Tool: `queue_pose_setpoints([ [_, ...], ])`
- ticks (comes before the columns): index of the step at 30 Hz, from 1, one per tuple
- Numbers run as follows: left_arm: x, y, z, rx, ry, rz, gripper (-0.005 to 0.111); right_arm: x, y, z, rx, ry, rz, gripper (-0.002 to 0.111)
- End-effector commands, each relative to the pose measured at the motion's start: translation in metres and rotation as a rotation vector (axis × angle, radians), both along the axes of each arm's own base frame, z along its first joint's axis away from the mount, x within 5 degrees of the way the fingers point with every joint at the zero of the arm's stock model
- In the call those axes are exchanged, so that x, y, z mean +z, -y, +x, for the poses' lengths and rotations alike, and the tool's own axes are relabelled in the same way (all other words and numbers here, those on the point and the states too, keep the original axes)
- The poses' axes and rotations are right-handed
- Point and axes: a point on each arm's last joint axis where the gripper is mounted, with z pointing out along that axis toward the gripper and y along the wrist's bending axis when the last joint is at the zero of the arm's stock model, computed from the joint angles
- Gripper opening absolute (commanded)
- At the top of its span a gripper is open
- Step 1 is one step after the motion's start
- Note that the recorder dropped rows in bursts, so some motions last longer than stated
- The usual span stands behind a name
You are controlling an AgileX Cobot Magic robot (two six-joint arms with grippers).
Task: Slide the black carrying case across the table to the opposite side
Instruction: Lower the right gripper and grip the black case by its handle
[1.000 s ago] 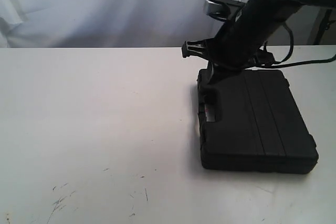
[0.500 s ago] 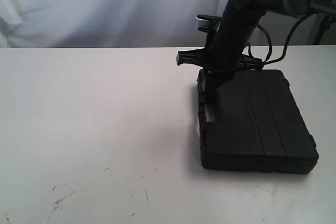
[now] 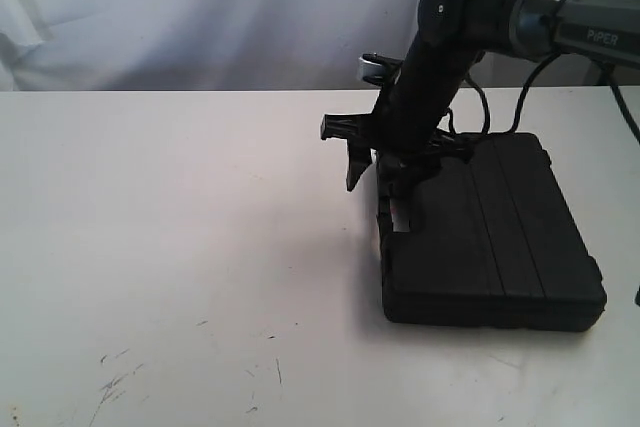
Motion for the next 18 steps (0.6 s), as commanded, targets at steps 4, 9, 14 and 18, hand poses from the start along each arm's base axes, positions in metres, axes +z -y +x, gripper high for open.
queue_pose_setpoints([
  [4, -0.001, 0.000, 0.000, 0.003, 0.005, -0.001, 0.000, 0.001, -0.005, 0.006, 0.006, 0.033, 0.014, 0.053],
  [9, -0.001, 0.000, 0.000, 0.003, 0.005, -0.001, 0.000, -0.005, -0.002, 0.007, -0.028, 0.026, -0.026, 0.053],
  [14, -0.001, 0.000, 0.000, 0.003, 0.005, -0.001, 0.000, -0.007, -0.001, 0.008, -0.039, 0.024, -0.032, 0.053],
  [18, -0.001, 0.000, 0.000, 0.003, 0.005, -0.001, 0.000, -0.013, 0.000, 0.008, -0.039, 0.004, -0.056, 0.053],
])
